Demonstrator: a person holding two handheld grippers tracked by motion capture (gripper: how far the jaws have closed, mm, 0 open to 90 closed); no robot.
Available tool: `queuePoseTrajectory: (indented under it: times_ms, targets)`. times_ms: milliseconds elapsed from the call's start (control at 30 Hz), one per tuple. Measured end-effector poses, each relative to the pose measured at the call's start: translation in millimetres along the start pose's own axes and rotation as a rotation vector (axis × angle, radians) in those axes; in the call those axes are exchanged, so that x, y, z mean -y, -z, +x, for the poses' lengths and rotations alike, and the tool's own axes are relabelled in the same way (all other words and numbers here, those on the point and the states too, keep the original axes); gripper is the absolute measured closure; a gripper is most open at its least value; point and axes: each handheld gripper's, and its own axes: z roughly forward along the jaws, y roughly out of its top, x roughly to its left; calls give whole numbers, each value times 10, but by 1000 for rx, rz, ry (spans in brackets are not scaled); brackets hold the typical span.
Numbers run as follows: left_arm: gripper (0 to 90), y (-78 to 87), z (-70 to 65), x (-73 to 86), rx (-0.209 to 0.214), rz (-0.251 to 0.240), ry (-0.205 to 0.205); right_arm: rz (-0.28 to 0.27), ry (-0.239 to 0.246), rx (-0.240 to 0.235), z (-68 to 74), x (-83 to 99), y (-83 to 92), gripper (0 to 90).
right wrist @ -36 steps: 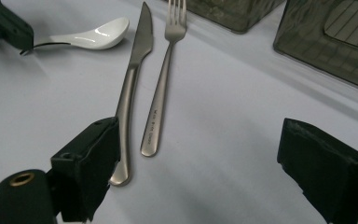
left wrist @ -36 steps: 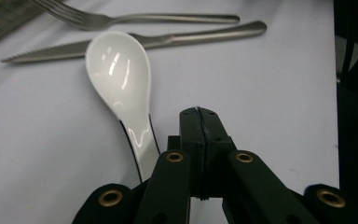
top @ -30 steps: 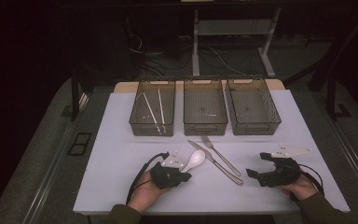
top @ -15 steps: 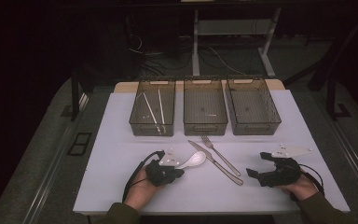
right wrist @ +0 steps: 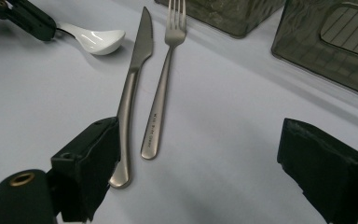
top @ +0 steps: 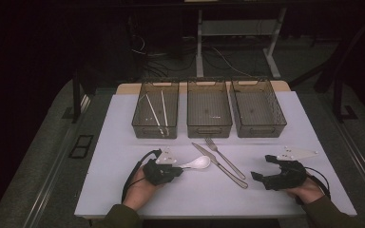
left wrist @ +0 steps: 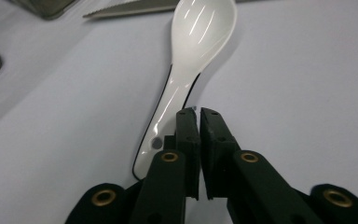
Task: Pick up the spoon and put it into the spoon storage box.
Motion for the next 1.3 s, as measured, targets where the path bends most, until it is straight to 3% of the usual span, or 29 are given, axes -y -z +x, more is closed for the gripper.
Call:
queuePoseTrajectory:
  times_ms: [100,167,367,700,967,1233,1300]
  targets:
    - [760,38,-13,-68,25,-30,-10,-1,-2,1,-2,-1,1,131]
    - [706,53,8,-140,42,-70,5,-1,-3,1,-2,-2,1,131]
    - [509,23,152,-311,66,-109,42,0,-3,9,-3,0,6,131]
    - [369,-210,296,-491,113,-153,59,-1,-4,11,-12,4,4,131]
    - [353,-370,246,-459,103,-97,43,2,3,12,-13,5,2,132]
    - [383,-426,216,-450,109,-88,48,7,8,11,-6,3,-4,132]
    - [407,-438,202,-451,92,-79,44,8,9,12,-5,4,-5,133]
